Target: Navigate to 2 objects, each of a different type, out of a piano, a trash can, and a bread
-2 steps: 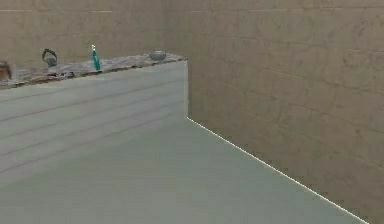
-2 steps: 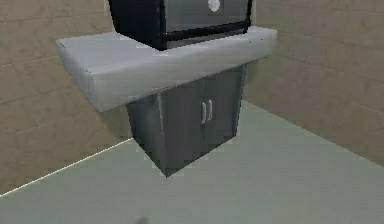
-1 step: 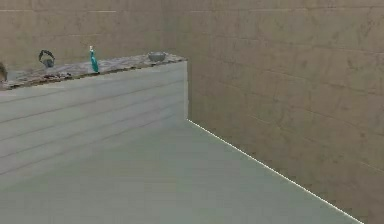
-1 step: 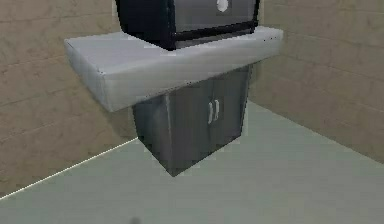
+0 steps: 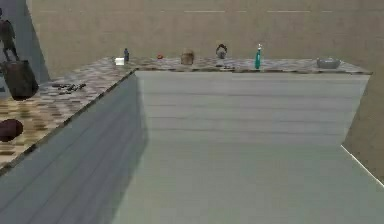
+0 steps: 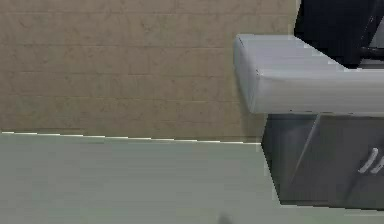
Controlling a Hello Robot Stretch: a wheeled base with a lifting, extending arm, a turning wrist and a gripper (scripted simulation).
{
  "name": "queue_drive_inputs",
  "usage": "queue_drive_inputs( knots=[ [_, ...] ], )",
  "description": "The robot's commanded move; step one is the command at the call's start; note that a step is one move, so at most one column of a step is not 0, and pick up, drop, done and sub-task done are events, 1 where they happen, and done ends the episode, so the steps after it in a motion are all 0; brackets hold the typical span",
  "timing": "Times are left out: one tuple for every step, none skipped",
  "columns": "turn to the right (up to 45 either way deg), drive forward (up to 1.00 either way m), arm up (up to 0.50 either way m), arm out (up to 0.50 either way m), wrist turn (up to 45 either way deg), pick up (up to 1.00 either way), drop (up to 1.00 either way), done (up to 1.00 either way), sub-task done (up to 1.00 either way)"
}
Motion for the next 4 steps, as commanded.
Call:
queue_drive_inputs(
  knots=[
    [0.0,1.00,0.00,0.00,0.0,0.00,0.00,0.00,0.00],
    [0.0,0.55,0.00,0.00,0.0,0.00,0.00,0.00,0.00],
    [0.0,0.00,0.00,0.00,0.0,0.00,0.00,0.00,1.00],
    [-45.0,0.00,0.00,0.00,0.0,0.00,0.00,0.00,0.00]
  ],
)
